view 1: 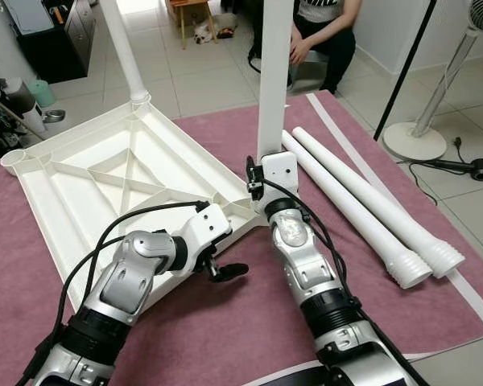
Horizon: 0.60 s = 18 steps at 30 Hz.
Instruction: Building children table
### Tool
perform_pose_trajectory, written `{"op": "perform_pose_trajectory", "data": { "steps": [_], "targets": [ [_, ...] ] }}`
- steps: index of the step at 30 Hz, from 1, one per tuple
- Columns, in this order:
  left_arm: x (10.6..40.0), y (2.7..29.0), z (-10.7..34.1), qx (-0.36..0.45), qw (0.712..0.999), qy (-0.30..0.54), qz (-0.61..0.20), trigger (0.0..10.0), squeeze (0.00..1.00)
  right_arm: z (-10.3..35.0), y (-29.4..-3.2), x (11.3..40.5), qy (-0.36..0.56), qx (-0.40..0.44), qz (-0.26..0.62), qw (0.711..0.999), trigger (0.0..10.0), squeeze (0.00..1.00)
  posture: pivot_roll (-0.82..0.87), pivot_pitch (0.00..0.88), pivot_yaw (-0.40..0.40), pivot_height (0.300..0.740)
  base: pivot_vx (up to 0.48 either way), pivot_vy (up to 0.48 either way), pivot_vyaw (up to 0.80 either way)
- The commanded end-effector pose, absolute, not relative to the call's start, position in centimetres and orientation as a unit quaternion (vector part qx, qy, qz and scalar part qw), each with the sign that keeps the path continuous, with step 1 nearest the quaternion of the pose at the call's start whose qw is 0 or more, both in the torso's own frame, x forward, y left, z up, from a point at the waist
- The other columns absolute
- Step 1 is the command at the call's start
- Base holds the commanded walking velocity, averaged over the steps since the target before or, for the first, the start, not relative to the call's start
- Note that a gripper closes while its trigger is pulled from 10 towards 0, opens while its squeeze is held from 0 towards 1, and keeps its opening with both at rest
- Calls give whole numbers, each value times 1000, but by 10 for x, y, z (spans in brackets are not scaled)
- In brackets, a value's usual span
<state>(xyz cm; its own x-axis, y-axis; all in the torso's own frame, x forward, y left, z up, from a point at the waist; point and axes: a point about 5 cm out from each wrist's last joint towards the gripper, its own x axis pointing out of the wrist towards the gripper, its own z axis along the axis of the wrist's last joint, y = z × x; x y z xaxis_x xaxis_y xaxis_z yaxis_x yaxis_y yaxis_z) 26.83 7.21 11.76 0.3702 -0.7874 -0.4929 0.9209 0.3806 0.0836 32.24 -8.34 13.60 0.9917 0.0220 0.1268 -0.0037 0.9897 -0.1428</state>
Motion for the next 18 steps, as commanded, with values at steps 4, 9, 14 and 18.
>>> {"op": "perform_pose_trajectory", "data": {
  "steps": [4,9,14,18],
  "targets": [
    [284,73,113,187,867,199,-416,0,0,68,-105,304,85,-106,-85,987,10000,0,-26,0,150,740,0,0,0],
    [284,71,111,189,867,206,-413,0,0,66,-108,304,90,-124,-125,980,10000,0,-27,0,150,740,0,0,0],
    [283,73,108,189,868,213,-407,0,0,68,-106,303,78,-88,-159,980,10000,0,-21,0,146,740,0,0,0],
    [283,73,107,189,868,215,-407,0,0,67,-101,301,74,-53,-164,982,10000,0,-18,0,144,740,0,0,0]
  ]
}}
